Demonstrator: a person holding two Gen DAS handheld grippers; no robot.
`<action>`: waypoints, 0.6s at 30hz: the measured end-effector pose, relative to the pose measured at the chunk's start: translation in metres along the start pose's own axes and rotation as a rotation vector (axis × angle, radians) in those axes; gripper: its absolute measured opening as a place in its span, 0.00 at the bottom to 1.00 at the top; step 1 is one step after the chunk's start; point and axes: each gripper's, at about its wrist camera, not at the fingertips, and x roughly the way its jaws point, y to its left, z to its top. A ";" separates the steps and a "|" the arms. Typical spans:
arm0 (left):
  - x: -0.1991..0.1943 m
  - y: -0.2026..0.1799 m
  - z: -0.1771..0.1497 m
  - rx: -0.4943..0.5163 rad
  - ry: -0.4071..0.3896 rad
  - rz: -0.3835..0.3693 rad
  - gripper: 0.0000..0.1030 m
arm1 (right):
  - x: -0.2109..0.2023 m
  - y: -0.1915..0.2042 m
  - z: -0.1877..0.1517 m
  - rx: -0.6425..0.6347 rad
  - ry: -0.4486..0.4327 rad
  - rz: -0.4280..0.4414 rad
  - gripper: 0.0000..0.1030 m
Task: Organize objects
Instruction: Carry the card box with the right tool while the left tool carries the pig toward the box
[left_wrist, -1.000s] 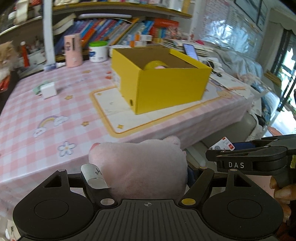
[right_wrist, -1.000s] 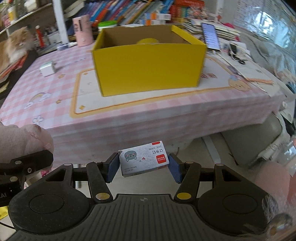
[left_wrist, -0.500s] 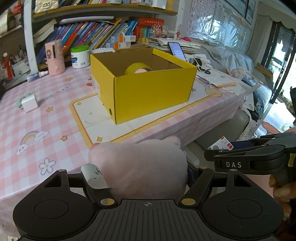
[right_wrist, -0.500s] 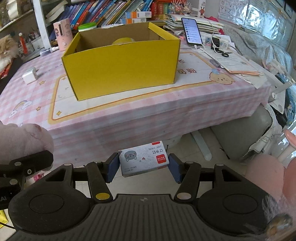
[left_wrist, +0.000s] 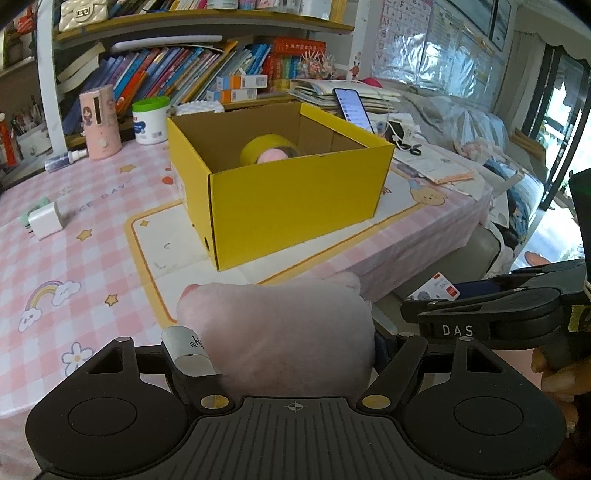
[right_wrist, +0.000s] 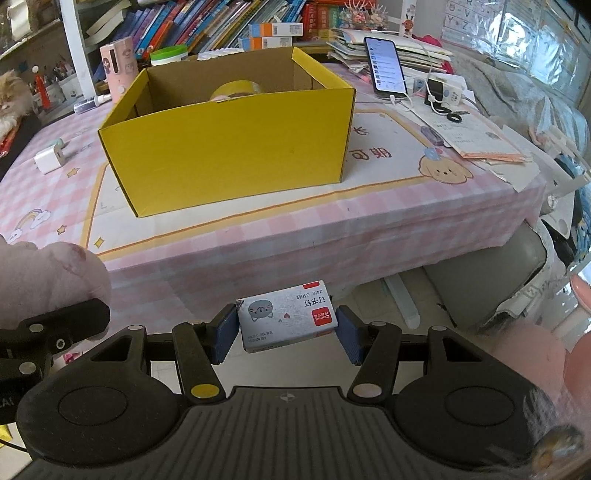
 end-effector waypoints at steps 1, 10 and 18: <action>0.001 0.000 0.001 -0.002 0.000 0.001 0.73 | 0.002 -0.001 0.002 -0.003 0.001 0.002 0.53; 0.003 -0.002 0.020 0.005 -0.075 0.019 0.73 | 0.011 -0.009 0.023 -0.009 -0.018 0.030 0.53; -0.005 0.002 0.064 -0.032 -0.219 0.042 0.73 | 0.003 -0.027 0.071 0.032 -0.139 0.070 0.53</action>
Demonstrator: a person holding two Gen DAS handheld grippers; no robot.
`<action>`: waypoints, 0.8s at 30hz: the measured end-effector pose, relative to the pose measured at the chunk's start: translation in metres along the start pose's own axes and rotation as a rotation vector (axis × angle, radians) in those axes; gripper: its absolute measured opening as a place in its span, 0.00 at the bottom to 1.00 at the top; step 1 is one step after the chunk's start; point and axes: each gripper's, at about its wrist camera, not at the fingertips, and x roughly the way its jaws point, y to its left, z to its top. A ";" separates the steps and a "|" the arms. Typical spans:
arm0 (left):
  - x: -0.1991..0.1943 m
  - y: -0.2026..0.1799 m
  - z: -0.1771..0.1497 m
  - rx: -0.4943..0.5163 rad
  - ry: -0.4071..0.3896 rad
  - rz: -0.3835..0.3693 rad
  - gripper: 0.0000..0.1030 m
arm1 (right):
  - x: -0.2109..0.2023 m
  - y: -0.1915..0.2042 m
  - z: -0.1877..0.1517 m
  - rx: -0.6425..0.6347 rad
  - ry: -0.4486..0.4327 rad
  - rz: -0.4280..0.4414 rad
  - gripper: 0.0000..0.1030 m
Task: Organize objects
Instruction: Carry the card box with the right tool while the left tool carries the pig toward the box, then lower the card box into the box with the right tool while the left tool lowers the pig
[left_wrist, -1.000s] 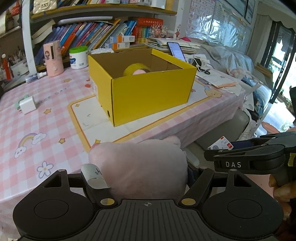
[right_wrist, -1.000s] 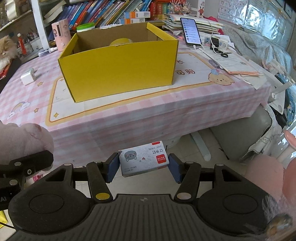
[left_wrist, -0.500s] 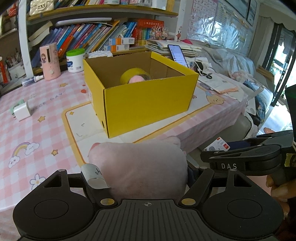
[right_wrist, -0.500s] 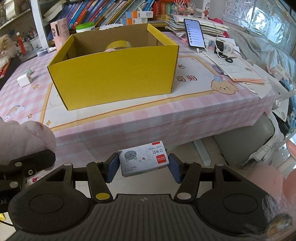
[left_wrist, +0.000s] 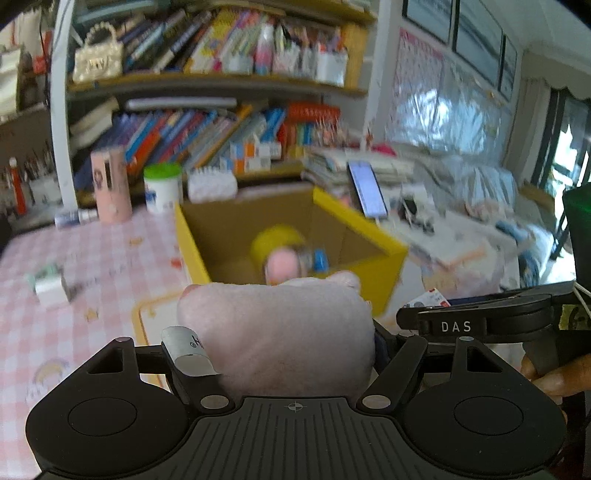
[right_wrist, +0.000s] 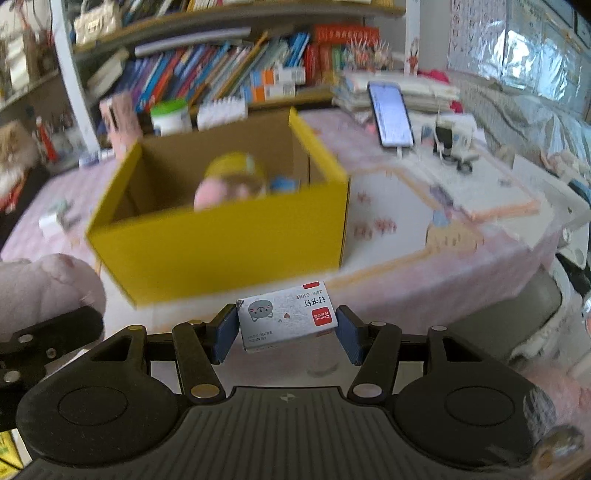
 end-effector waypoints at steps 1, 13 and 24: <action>0.002 0.000 0.007 0.000 -0.020 0.005 0.73 | 0.000 -0.002 0.008 0.003 -0.014 0.005 0.53; 0.065 -0.004 0.042 0.014 -0.038 0.179 0.73 | 0.028 -0.012 0.089 -0.071 -0.121 0.086 0.53; 0.113 -0.012 0.044 0.089 0.065 0.278 0.73 | 0.076 0.000 0.123 -0.163 -0.091 0.174 0.53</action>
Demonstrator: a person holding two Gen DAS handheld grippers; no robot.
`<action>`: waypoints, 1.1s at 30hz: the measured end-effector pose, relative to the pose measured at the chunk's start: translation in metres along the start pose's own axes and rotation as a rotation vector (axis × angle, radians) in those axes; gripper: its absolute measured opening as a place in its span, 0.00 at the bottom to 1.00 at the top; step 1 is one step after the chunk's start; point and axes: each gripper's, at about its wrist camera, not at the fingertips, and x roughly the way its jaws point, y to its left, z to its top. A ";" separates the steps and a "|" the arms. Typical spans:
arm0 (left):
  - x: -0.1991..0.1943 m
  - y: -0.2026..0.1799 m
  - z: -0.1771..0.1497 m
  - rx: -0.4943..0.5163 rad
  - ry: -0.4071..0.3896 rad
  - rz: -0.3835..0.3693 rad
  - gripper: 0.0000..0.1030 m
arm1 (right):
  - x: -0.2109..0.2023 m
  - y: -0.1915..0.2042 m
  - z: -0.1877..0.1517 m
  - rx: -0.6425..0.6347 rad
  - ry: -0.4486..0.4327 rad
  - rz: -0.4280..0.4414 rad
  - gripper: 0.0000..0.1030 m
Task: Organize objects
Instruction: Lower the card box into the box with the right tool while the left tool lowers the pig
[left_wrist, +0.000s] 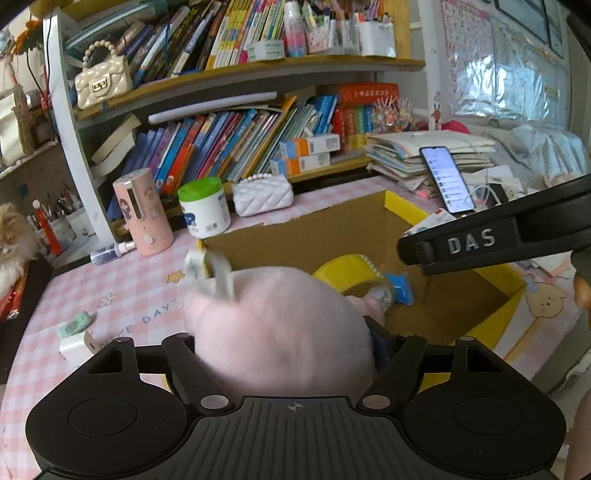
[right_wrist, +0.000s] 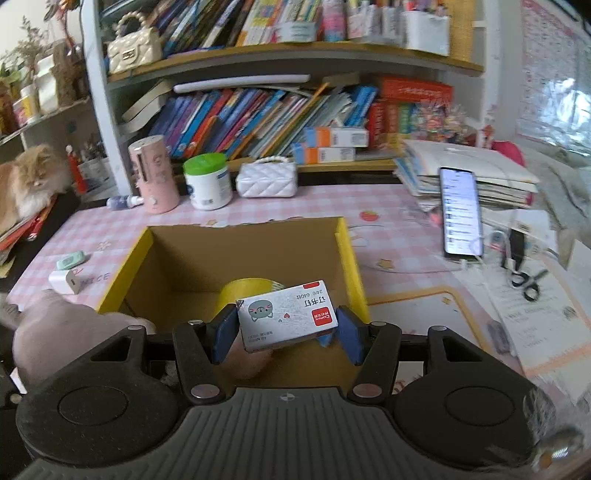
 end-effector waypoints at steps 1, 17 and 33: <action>0.003 -0.001 0.001 0.002 0.007 0.003 0.73 | 0.004 0.001 0.002 -0.006 0.005 0.009 0.53; 0.027 -0.004 -0.002 0.014 0.065 0.024 0.78 | 0.073 0.021 0.014 -0.123 0.138 0.103 0.53; 0.015 -0.011 -0.003 0.018 0.035 0.033 0.91 | 0.104 0.053 0.016 -0.348 0.191 0.123 0.55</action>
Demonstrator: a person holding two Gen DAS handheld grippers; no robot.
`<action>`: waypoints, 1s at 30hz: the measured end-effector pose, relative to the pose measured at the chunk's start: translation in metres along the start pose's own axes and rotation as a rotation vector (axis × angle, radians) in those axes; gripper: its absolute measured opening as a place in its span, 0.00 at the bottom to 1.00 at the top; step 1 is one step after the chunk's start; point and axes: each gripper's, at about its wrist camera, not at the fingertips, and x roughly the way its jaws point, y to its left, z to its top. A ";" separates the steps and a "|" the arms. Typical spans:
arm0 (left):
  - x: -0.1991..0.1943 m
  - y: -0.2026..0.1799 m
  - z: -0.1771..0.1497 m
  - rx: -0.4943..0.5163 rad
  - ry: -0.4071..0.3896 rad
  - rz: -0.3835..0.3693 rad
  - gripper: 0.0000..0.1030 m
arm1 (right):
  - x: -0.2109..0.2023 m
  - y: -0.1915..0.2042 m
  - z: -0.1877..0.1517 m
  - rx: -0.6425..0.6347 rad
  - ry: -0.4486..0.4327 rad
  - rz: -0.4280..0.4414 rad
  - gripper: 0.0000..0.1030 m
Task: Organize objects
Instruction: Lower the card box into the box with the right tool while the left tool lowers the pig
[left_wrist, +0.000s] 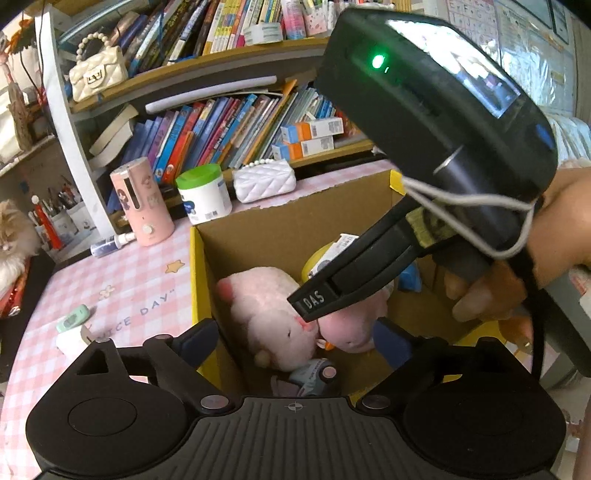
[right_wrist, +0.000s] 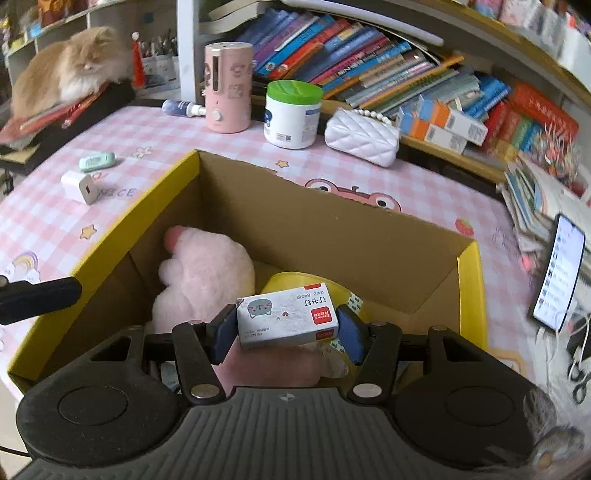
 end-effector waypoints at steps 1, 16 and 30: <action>-0.001 0.000 0.000 0.000 0.000 0.004 0.91 | 0.000 0.001 0.000 -0.007 0.001 -0.003 0.55; -0.040 0.007 -0.009 -0.059 -0.081 0.001 0.94 | -0.054 0.005 -0.018 0.091 -0.107 -0.006 0.73; -0.096 0.044 -0.046 -0.136 -0.097 -0.008 0.96 | -0.126 0.012 -0.062 0.288 -0.226 -0.187 0.83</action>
